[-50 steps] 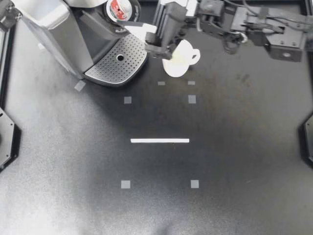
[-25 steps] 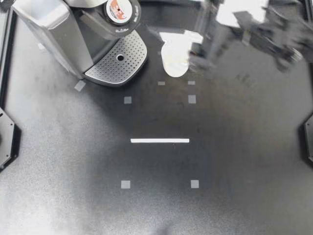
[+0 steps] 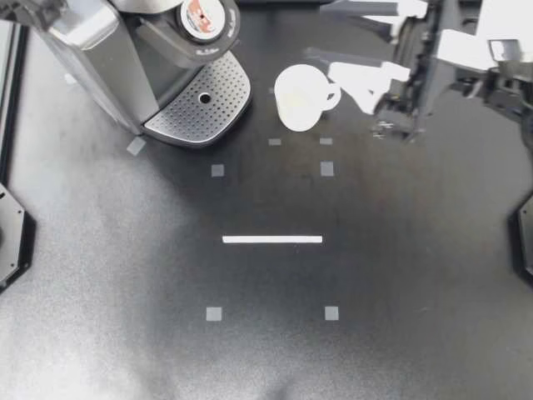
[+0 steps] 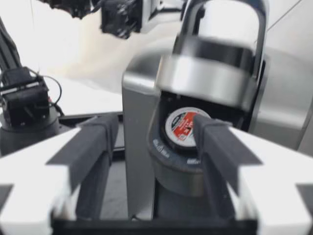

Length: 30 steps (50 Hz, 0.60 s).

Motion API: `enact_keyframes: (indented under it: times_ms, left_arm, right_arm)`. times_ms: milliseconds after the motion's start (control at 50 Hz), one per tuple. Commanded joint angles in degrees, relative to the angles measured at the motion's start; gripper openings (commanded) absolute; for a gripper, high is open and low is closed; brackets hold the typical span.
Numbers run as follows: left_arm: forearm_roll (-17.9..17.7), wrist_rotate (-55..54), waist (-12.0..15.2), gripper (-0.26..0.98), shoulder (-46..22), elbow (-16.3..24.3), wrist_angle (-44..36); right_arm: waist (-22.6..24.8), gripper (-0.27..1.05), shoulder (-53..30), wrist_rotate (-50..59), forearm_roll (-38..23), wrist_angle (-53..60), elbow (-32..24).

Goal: Place the coffee capsule inside the capsule container, then place the cup onto the center of the cup tray.

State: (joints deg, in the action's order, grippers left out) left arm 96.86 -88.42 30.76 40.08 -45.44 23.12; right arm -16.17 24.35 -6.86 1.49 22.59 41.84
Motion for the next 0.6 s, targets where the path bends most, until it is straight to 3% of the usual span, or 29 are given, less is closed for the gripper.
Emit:
enact_keyframes:
  times_ms: [0, 260, 580]
  left_arm:
    - [0.2, -0.4, -0.2, 0.14, 0.4, 1.9, -4.3]
    - [-0.1, -2.2, -0.3, 0.14, 0.8, 3.1, -16.9]
    - [-0.2, -3.6, -3.5, 0.14, -1.6, 3.1, -16.4]
  right_arm:
    - [0.3, 0.61, 1.5, 0.1, 0.1, 0.7, -0.5]
    - [0.3, 0.61, 3.2, 0.3, 0.1, 0.7, 0.5]
    - [0.3, 0.61, 5.0, 1.1, 0.1, 0.7, 1.7]
